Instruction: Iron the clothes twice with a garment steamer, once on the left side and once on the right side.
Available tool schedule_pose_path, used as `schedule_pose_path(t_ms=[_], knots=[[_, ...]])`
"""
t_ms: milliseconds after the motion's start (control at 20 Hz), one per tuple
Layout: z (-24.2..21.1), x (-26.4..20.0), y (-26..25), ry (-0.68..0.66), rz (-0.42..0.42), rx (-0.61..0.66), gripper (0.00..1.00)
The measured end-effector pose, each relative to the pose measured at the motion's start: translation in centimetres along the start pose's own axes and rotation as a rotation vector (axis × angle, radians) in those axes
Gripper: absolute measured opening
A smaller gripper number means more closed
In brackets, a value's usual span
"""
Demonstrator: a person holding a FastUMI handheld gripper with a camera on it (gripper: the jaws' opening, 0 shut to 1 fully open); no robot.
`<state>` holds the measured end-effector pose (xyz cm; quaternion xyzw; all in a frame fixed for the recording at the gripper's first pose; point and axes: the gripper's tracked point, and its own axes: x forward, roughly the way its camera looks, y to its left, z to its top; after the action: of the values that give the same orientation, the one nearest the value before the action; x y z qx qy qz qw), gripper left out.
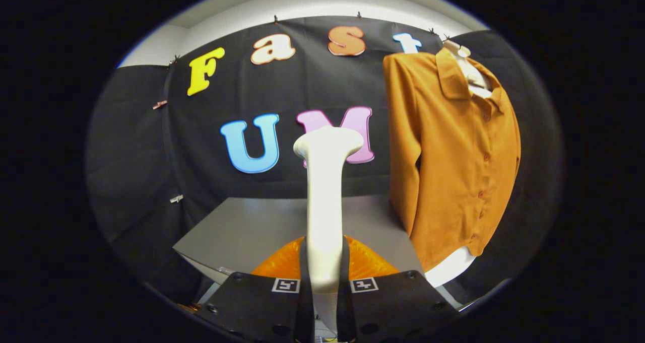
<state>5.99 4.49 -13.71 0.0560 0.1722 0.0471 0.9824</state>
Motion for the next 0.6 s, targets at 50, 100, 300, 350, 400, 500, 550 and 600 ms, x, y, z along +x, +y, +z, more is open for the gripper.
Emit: schedule_pose_path(t_ms=[50, 100, 300, 350, 400, 500, 550, 600], knots=[[1.5, -1.0, -0.3, -0.039, 0.000, -0.003, 0.21], [2.7, -1.9, -0.6, -0.074, 0.002, 0.000, 0.21], [7.5, -5.3, -2.4, -0.227, -0.013, -0.011, 0.21], [8.5, -6.1, -3.1, -0.264, -0.021, -0.018, 0.21], [9.5, -6.8, -3.8, -0.294, -0.028, -0.028, 0.21], [11.0, -8.1, -5.3, -0.342, -0.038, -0.030, 0.21], [11.8, -8.4, -6.3, -0.368, -0.053, -0.041, 0.21], [12.6, -8.6, -7.5, -0.395, -0.073, -0.059, 0.21]])
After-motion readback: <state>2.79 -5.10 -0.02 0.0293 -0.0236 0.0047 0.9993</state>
